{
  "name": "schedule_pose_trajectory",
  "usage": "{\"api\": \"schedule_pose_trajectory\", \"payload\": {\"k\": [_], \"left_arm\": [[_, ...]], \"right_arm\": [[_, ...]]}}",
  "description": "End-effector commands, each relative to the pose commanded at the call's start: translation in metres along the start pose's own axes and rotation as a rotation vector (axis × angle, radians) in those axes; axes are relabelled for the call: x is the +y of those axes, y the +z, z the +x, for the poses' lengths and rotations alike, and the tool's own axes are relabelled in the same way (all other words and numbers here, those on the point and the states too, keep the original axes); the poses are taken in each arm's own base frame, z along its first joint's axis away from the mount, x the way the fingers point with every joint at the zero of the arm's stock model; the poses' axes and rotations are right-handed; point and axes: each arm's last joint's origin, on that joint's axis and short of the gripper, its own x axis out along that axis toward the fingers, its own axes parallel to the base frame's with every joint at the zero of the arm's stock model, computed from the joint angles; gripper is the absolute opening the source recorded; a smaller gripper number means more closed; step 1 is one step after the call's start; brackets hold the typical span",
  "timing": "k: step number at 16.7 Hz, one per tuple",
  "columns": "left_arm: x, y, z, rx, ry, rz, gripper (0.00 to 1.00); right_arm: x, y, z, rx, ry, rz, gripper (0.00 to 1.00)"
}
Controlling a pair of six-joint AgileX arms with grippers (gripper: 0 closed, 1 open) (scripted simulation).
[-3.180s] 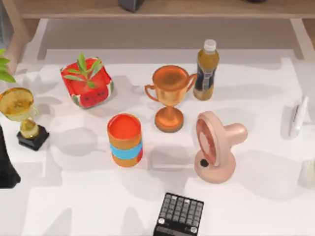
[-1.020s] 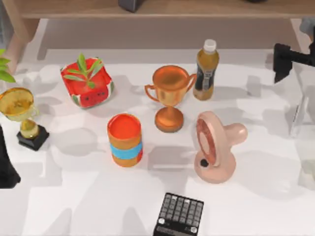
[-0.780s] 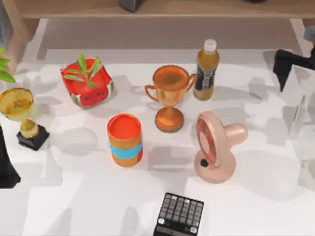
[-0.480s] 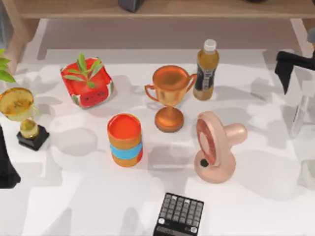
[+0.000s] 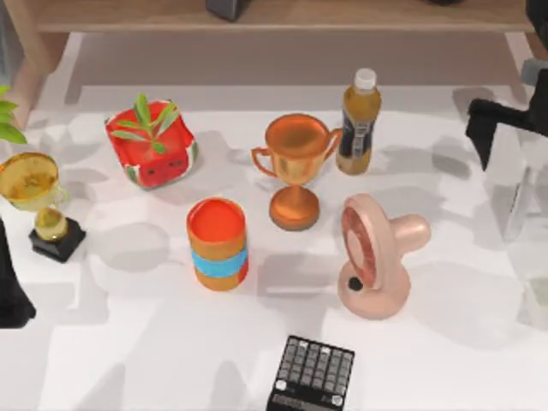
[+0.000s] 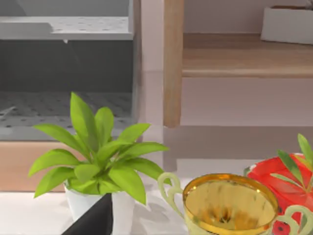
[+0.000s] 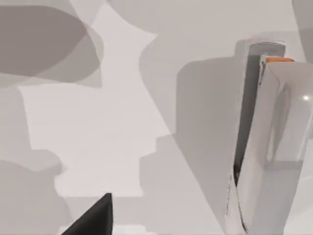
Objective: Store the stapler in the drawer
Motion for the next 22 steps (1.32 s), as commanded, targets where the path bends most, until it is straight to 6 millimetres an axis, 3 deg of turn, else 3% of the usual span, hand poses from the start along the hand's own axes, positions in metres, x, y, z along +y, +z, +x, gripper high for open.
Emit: {"api": "schedule_pose_trajectory", "payload": {"k": [5,12,22], "left_arm": [[0.0,0.0,0.0,0.0,0.0,0.0,1.0],[0.0,0.0,0.0,0.0,0.0,0.0,1.0],[0.0,0.0,0.0,0.0,0.0,0.0,1.0]], "right_arm": [[-0.003,0.0,0.04,0.001,-0.001,0.002,1.0],[-0.01,-0.006,0.046,-0.002,-0.003,0.007,1.0],[-0.01,-0.006,0.046,-0.002,-0.003,0.007,0.25]]}}
